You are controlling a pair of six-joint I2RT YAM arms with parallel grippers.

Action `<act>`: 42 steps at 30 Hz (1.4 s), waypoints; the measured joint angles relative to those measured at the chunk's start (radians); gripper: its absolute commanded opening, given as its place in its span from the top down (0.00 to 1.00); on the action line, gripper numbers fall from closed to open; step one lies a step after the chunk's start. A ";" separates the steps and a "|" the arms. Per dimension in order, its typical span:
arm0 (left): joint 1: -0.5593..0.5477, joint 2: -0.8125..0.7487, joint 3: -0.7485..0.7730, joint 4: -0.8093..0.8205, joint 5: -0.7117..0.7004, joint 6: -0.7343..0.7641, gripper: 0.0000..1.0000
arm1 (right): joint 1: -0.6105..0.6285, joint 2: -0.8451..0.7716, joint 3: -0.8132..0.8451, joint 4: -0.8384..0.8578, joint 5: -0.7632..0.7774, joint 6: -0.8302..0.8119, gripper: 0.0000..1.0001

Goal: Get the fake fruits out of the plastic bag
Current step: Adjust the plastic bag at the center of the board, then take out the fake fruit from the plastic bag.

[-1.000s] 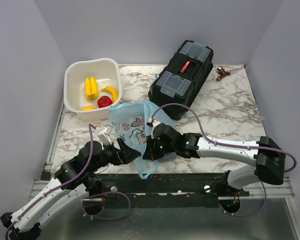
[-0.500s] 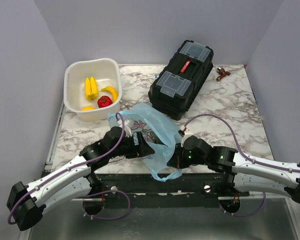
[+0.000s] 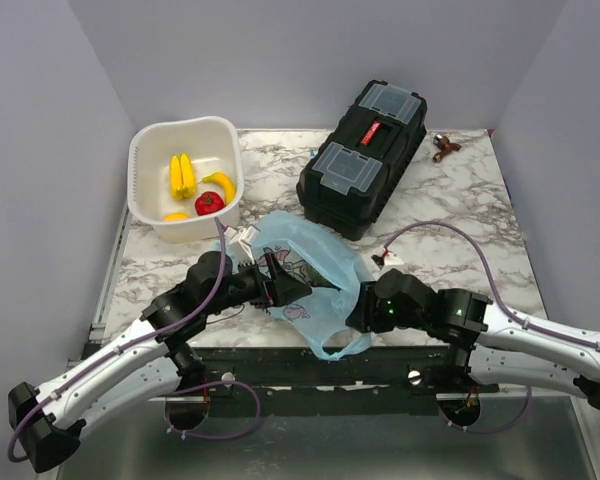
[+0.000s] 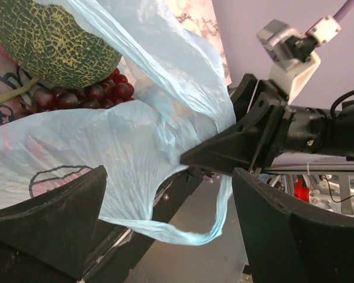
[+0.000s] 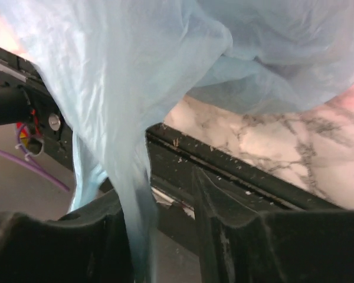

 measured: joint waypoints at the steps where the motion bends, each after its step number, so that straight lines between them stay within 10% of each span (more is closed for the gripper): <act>1: 0.000 -0.016 0.000 -0.014 0.000 -0.001 0.13 | 0.000 -0.005 0.016 -0.019 0.015 -0.004 0.46; 13: 0.000 -0.150 -0.012 -0.143 -0.035 -0.002 0.09 | 0.000 0.298 0.466 -0.217 0.273 -0.185 0.00; 37: 0.003 -0.320 -0.016 -0.303 -0.075 0.053 0.05 | -0.015 0.888 0.879 -0.072 0.547 -0.797 0.00; 42: 0.003 -0.370 -0.068 -0.320 -0.065 0.042 0.05 | -0.040 0.991 0.933 -0.031 0.635 -0.867 0.41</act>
